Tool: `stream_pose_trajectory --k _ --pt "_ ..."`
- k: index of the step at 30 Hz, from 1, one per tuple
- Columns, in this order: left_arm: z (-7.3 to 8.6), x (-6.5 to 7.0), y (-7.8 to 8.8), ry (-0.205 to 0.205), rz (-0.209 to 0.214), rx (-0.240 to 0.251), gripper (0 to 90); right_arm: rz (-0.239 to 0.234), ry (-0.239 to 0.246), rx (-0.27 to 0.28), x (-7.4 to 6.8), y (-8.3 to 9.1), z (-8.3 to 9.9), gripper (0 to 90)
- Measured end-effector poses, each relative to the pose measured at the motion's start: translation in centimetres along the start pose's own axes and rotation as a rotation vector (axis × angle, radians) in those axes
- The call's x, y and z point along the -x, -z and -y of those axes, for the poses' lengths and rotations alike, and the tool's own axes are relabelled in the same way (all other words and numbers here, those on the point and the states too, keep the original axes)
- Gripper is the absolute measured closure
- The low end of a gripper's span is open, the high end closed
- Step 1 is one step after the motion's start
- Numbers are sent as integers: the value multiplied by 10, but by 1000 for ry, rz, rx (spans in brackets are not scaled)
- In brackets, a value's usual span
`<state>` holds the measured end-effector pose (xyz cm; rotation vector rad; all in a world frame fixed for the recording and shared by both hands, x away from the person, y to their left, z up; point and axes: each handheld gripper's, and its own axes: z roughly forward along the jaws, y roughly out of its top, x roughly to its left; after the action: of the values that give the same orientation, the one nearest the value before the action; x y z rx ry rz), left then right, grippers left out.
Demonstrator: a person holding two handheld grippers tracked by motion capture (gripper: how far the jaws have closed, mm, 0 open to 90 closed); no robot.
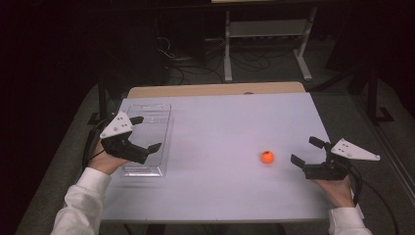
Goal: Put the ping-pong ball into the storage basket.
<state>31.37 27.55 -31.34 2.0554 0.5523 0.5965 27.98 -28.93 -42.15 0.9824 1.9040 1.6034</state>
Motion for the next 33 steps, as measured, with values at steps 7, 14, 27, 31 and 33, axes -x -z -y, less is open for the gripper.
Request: stream_pose_trajectory --k 7,14,27,31,33 --pt "-6 -2 -6 -10 15 -19 0 -7 4 -3 -2 -2 0 1" --pt "-16 0 -12 -33 29 -29 0 -20 13 -18 -3 -5 1 0" --pt "-38 1 -25 -86 70 -68 0 -31 16 -23 -5 -6 2 0" --pt "-43 3 -30 -98 83 -80 0 -29 20 -20 -5 -6 1 0" --pt "-46 4 -33 -110 87 -88 0 -29 21 -19 -5 -6 1 0"
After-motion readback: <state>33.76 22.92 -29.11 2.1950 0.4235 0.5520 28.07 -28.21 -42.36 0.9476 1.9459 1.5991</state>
